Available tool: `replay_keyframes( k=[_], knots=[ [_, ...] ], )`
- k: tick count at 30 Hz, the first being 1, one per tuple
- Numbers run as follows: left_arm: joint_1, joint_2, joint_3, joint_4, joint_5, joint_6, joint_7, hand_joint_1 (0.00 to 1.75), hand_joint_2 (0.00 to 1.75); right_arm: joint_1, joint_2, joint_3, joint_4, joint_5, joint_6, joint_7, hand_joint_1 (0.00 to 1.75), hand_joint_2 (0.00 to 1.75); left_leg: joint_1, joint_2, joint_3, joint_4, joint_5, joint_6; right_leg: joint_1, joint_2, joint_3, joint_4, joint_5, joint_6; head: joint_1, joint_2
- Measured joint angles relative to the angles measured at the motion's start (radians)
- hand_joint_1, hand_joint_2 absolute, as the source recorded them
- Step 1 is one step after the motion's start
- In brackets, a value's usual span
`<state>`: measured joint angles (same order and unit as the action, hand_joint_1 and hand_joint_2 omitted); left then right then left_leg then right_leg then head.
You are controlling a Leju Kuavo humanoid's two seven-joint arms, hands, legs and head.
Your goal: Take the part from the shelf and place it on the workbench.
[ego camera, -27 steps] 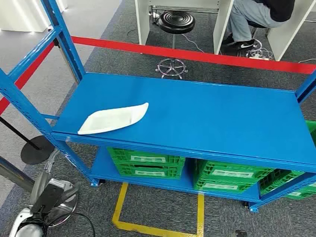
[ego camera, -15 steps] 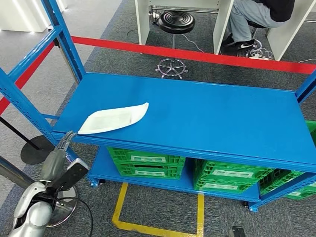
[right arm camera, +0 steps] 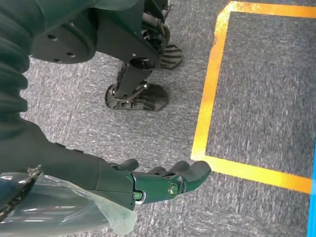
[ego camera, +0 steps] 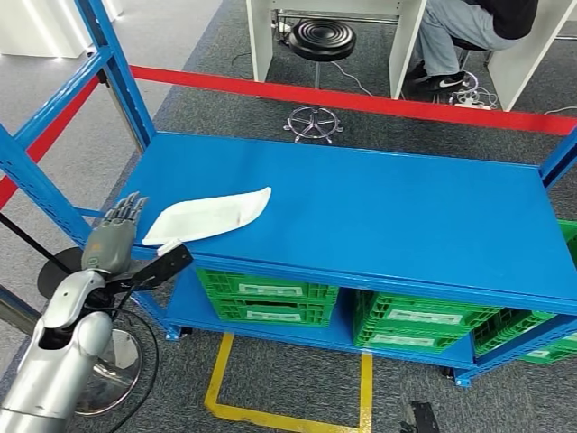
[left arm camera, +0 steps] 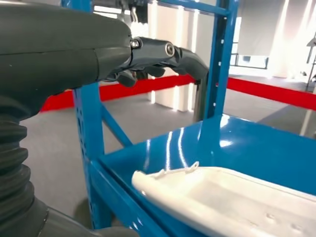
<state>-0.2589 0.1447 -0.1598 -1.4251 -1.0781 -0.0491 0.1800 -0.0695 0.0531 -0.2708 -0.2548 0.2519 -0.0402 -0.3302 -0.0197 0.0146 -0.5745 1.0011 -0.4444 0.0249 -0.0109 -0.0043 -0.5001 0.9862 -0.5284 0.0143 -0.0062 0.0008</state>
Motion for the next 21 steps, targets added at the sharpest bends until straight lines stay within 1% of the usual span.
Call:
replay_keyframes(
  k=[3, 6, 21],
  knots=[
    [-0.035, 0.004, -0.028, 0.038, -0.048, -0.027, 0.038, 0.00, 1.75, -0.006, 0.004, 0.000, 0.000, 0.015, 0.005, 0.013, 0.00, 1.75, 0.000, 0.000, -0.002, 0.000, 0.002, 0.001, 0.000, 0.000, 0.003, 0.000, 0.002, 0.001, 0.000, 0.000],
    [-0.055, 0.006, -0.046, 0.063, -0.072, -0.041, 0.057, 0.00, 1.75, -0.010, 0.007, 0.000, 0.000, 0.023, 0.007, 0.019, 0.00, 1.75, 0.000, 0.000, -0.004, 0.000, 0.002, 0.001, 0.000, 0.001, 0.001, 0.000, 0.002, 0.001, 0.000, 0.000],
    [-0.098, 0.009, -0.083, 0.136, -0.094, -0.056, 0.068, 0.00, 1.75, -0.018, 0.011, -0.006, 0.000, 0.029, 0.014, 0.025, 0.00, 1.75, 0.000, 0.000, -0.008, 0.001, 0.003, 0.002, 0.000, 0.001, -0.002, 0.000, 0.003, 0.002, 0.000, 0.000]
  ],
)
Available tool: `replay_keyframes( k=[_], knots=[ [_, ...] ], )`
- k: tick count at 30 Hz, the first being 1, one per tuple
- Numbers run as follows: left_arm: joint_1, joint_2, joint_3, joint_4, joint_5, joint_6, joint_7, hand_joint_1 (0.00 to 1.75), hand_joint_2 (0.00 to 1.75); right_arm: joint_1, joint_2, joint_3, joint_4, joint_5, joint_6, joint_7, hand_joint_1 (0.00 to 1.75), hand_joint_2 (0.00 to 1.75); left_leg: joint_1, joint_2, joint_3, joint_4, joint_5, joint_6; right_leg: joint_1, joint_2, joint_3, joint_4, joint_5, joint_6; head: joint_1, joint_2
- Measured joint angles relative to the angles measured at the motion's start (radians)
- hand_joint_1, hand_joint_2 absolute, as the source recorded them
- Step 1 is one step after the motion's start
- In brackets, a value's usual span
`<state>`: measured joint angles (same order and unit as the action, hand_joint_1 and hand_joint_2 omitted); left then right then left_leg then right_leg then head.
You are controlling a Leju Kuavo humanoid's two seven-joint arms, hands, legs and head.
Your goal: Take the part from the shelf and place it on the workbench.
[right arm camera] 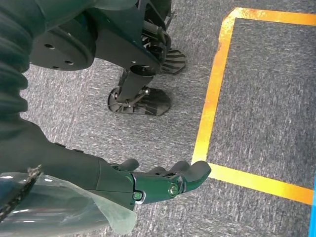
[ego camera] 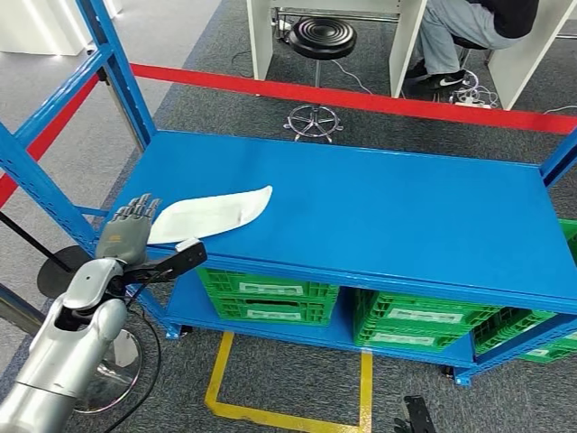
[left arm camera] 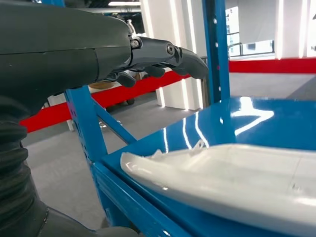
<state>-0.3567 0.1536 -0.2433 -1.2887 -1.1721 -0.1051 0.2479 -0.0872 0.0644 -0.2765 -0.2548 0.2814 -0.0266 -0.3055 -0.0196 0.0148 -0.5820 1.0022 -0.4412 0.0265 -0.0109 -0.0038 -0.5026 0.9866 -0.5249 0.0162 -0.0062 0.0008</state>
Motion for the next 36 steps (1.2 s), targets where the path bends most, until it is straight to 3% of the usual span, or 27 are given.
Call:
replay_keyframes(
  k=[28, 30, 33, 34, 36],
  knots=[
    [-0.197, -0.079, -0.064, 0.363, -0.076, 0.063, -0.098, 0.06, 1.75, -0.032, 0.017, 0.001, 0.000, 0.073, 0.026, 0.024, 0.00, 1.75, 0.000, 0.000, -0.003, 0.001, 0.002, 0.001, 0.000, 0.000, -0.002, 0.000, 0.002, 0.001, 0.000, 0.000],
    [-0.206, -0.083, -0.065, 0.380, -0.076, 0.064, -0.101, 0.31, 1.75, -0.032, 0.017, 0.001, 0.000, 0.076, 0.027, 0.025, 0.00, 1.75, 0.000, 0.000, -0.003, 0.001, 0.002, 0.001, 0.000, 0.000, -0.002, 0.000, 0.003, 0.001, 0.000, 0.000],
    [-0.214, -0.089, -0.067, 0.398, -0.076, 0.065, -0.105, 1.30, 1.75, -0.032, 0.017, 0.002, 0.000, 0.078, 0.027, 0.025, 0.00, 1.75, 0.000, 0.000, -0.003, 0.001, 0.002, 0.001, 0.000, 0.000, -0.002, 0.000, 0.003, 0.001, 0.000, 0.000],
    [-0.216, -0.091, -0.067, 0.404, -0.076, 0.066, -0.107, 1.51, 1.75, -0.032, 0.017, 0.002, 0.000, 0.080, 0.027, 0.025, 0.00, 1.75, 0.000, 0.000, -0.003, 0.001, 0.002, 0.001, 0.000, 0.000, -0.002, 0.000, 0.003, 0.001, 0.000, 0.000],
    [-0.218, -0.095, -0.068, 0.415, -0.076, 0.070, -0.113, 1.58, 1.75, -0.032, 0.017, 0.002, 0.000, 0.083, 0.027, 0.025, 0.00, 1.75, 0.000, 0.000, -0.003, 0.001, 0.002, 0.001, 0.000, 0.000, -0.002, 0.000, 0.003, 0.001, 0.000, 0.000]
  ],
)
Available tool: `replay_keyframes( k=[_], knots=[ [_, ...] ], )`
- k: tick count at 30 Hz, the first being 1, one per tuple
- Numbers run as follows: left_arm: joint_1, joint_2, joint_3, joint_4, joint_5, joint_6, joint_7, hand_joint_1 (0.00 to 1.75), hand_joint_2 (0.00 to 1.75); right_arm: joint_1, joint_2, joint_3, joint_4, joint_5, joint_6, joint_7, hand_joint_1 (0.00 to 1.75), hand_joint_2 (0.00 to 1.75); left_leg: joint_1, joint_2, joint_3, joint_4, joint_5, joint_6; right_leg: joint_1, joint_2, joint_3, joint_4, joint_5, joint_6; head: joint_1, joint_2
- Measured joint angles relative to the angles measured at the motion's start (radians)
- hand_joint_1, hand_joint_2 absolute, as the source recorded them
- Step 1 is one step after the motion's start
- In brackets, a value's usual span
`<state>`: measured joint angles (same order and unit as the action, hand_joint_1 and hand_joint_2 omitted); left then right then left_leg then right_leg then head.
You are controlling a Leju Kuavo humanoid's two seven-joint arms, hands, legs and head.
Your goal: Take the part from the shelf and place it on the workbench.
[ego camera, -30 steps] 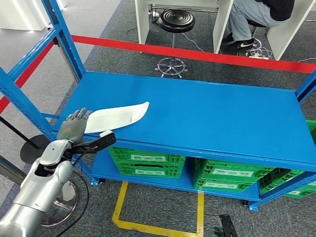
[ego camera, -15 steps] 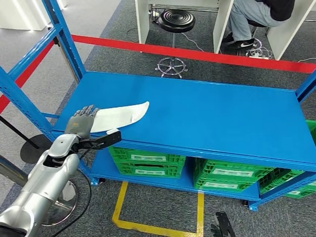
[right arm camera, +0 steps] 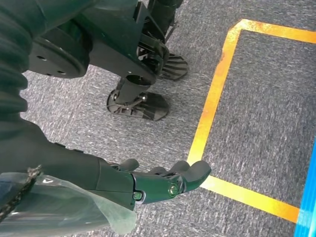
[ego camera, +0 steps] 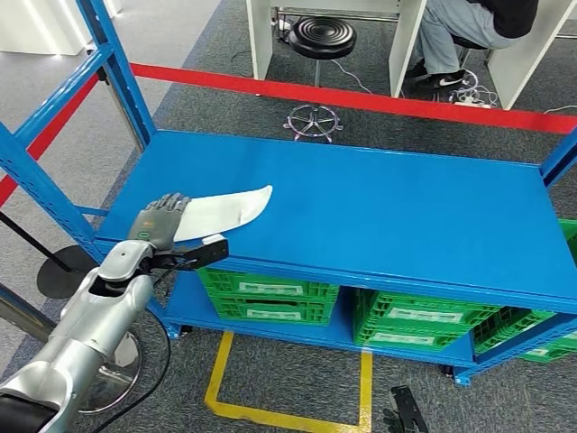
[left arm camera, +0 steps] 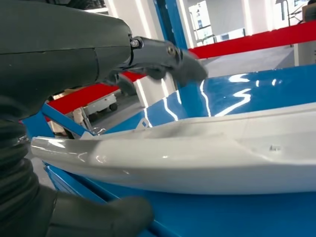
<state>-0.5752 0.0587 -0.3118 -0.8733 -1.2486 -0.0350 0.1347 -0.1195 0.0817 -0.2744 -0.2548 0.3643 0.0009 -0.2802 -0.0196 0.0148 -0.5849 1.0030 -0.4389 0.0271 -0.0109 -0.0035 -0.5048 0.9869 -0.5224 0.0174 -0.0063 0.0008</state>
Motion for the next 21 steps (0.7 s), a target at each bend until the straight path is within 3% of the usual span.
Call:
replay_keyframes(
  k=[11, 21],
  knots=[
    [-0.003, -0.015, -0.002, 0.046, 0.009, 0.013, -0.014, 1.75, 1.75, -0.001, 0.005, 0.005, 0.000, 0.004, 0.001, 0.002, 0.00, 1.75, 0.000, 0.000, -0.001, 0.000, 0.000, 0.000, 0.000, 0.000, 0.000, 0.000, 0.000, 0.000, 0.000, 0.000],
    [-0.010, -0.016, 0.000, 0.055, 0.025, 0.039, -0.045, 1.75, 1.75, -0.002, 0.007, 0.006, 0.000, 0.009, 0.004, 0.004, 0.00, 1.75, 0.000, 0.000, -0.001, 0.000, 0.001, 0.001, 0.000, 0.000, 0.000, 0.000, 0.000, 0.000, 0.000, 0.000]
  ],
)
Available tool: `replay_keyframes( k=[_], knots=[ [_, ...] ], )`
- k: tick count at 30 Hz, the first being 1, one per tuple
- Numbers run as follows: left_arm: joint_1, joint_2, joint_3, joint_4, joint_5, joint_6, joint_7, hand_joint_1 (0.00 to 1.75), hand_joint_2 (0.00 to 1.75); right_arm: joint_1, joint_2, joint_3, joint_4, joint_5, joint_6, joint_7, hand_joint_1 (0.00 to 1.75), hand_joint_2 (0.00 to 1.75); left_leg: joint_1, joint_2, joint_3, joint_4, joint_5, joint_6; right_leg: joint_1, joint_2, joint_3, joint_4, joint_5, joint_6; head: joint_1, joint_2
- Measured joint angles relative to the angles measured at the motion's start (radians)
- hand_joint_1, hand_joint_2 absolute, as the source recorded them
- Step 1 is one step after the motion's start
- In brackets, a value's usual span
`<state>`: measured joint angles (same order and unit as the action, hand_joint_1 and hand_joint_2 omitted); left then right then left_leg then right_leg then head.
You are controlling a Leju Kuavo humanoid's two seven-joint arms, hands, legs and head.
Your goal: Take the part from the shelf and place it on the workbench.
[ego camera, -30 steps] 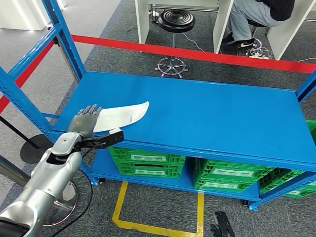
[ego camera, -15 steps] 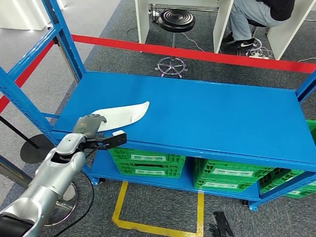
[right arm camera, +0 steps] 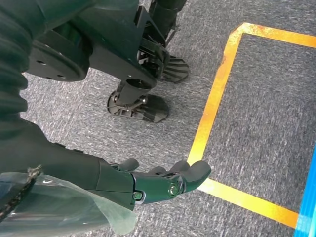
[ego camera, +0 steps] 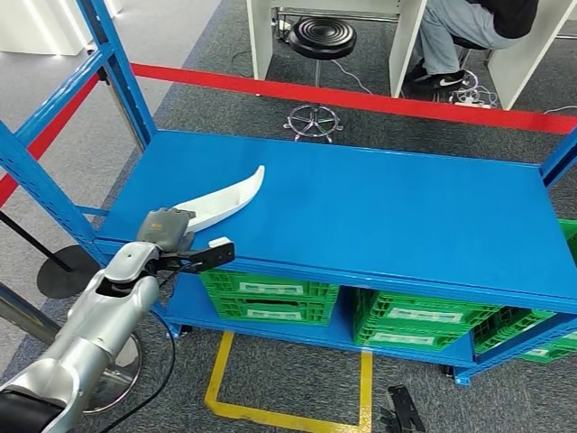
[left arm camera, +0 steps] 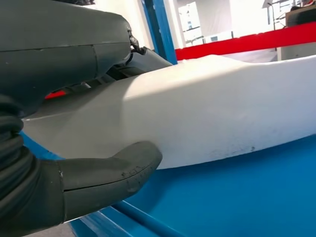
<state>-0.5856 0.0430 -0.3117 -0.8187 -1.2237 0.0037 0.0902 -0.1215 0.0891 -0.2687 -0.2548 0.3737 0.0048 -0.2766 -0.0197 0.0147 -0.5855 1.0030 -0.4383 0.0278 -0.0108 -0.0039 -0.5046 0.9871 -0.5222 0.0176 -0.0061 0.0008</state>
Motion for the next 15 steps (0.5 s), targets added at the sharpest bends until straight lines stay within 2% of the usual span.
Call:
replay_keyframes(
  k=[9, 12, 15],
  knots=[
    [0.029, 0.002, 0.008, -0.026, 0.055, 0.003, -0.055, 1.75, 1.75, 0.001, 0.001, 0.000, 0.000, 0.007, -0.003, 0.000, 0.00, 1.75, 0.000, 0.000, 0.000, 0.000, 0.000, 0.000, 0.000, 0.000, 0.000, 0.000, 0.000, 0.000, 0.000, 0.000],
    [0.077, 0.001, 0.012, -0.103, 0.104, 0.017, -0.080, 1.75, 1.75, 0.005, 0.001, -0.001, 0.000, 0.000, -0.012, -0.011, 0.00, 1.75, 0.000, 0.000, 0.000, 0.000, 0.000, 0.000, 0.000, 0.000, 0.000, 0.000, 0.000, 0.000, 0.000, 0.000],
    [0.167, -0.006, 0.014, -0.241, 0.179, 0.022, -0.110, 1.75, 1.75, 0.016, 0.001, -0.005, 0.000, -0.014, -0.024, -0.031, 0.00, 1.75, 0.000, 0.000, -0.001, 0.000, 0.000, 0.000, 0.000, 0.001, -0.002, 0.000, 0.000, 0.000, 0.000, 0.000]
  ],
)
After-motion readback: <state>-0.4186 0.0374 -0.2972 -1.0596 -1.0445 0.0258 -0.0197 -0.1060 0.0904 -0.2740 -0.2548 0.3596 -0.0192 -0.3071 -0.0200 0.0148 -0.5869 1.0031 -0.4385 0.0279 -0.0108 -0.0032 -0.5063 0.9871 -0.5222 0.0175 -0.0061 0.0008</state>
